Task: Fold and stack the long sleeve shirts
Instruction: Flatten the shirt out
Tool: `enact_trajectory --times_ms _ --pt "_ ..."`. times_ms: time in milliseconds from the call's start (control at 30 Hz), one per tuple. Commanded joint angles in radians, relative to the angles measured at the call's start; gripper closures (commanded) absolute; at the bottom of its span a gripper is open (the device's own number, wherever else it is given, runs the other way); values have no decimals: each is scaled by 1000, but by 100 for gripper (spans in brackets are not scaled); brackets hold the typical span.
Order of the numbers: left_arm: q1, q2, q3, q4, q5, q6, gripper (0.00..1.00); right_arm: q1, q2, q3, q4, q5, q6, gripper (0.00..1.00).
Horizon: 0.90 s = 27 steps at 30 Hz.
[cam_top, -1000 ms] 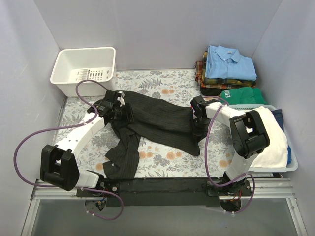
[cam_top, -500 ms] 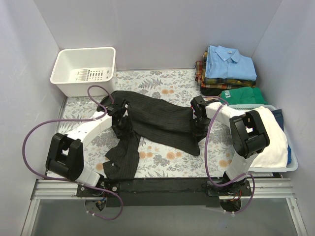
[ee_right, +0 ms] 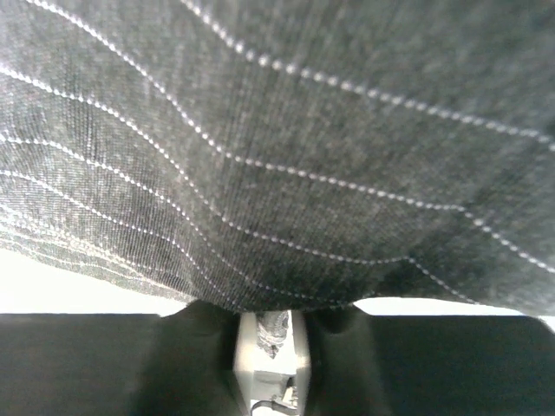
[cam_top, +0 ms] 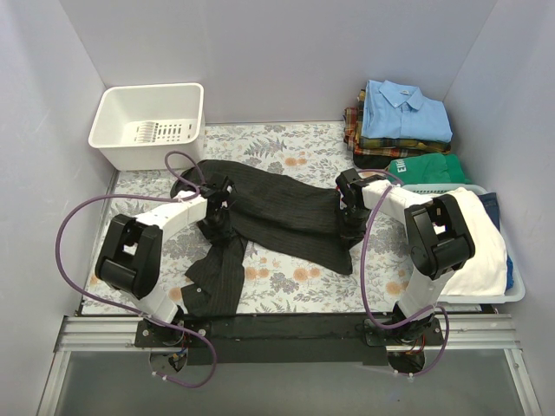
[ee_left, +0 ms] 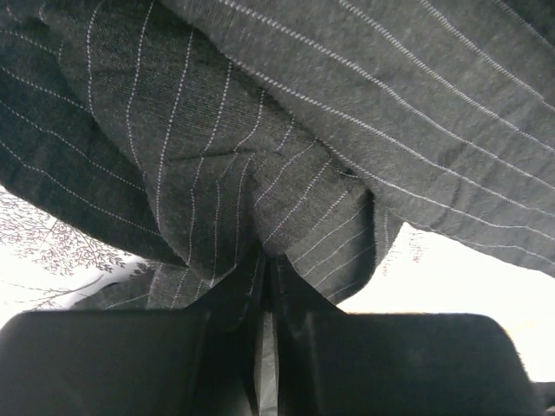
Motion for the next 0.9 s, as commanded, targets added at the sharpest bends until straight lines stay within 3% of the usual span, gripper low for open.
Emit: enact_trajectory --times_ms 0,67,300,533,633,867 --pt "-5 -41 83 6 -52 24 100 6 -24 -14 63 8 7 85" --pt "-5 -61 117 4 -94 78 100 6 -56 -9 57 -9 -10 99" --pt "29 -103 394 -72 -265 162 100 2 -246 81 -27 18 -35 99" --pt "106 -133 745 -83 -486 225 100 -76 -403 336 -55 92 -70 99" --pt "136 -141 868 -27 -549 244 100 -136 -407 471 -41 112 -70 99" --pt "150 -221 944 366 -543 378 100 -221 -363 759 57 86 -59 99"
